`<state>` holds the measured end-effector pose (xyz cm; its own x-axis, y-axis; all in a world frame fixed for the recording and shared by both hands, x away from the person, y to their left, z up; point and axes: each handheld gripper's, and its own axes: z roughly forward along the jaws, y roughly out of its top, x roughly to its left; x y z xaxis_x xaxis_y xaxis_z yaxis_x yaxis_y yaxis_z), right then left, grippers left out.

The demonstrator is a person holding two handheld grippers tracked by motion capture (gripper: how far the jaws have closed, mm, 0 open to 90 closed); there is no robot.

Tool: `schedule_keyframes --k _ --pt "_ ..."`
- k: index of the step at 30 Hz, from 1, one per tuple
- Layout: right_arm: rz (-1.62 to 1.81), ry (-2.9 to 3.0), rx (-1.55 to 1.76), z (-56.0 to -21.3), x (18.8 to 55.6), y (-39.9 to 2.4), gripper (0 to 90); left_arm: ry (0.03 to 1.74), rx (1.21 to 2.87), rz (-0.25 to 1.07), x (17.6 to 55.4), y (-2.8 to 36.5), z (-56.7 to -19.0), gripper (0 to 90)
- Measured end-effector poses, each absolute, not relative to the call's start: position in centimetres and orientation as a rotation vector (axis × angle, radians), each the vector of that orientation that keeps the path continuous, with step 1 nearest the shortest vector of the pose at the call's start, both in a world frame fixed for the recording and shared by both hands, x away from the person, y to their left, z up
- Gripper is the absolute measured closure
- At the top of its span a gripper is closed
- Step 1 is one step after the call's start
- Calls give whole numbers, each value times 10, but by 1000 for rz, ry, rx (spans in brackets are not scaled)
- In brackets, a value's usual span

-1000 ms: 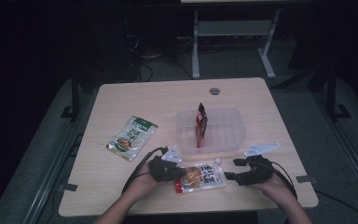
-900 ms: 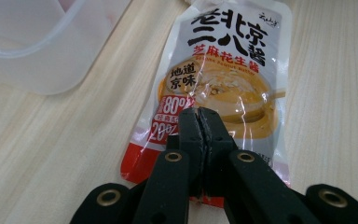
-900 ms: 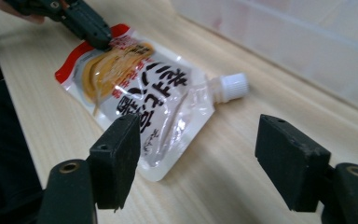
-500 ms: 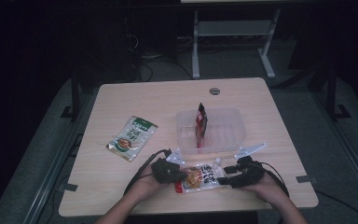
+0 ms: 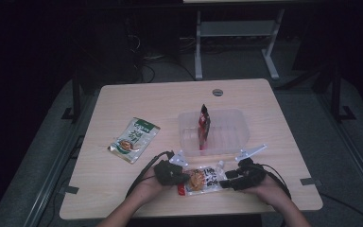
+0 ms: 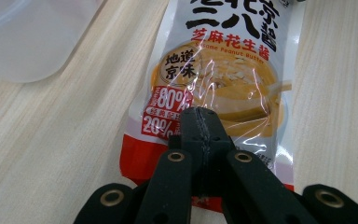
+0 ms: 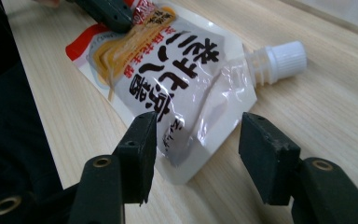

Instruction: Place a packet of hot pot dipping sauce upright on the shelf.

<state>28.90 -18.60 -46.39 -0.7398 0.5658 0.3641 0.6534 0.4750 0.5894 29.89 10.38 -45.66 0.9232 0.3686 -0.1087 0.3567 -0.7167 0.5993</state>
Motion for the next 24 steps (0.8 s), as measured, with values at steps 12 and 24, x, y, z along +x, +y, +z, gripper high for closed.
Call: schedule_keyframes --k 12,24 --pt "-1117 -2582 -1052 -465 287 -181 482 509 2432 23 299 105 -457 899" --pt "-1168 -2500 -1049 -471 298 -175 616 528 2412 16 299 104 -458 899"
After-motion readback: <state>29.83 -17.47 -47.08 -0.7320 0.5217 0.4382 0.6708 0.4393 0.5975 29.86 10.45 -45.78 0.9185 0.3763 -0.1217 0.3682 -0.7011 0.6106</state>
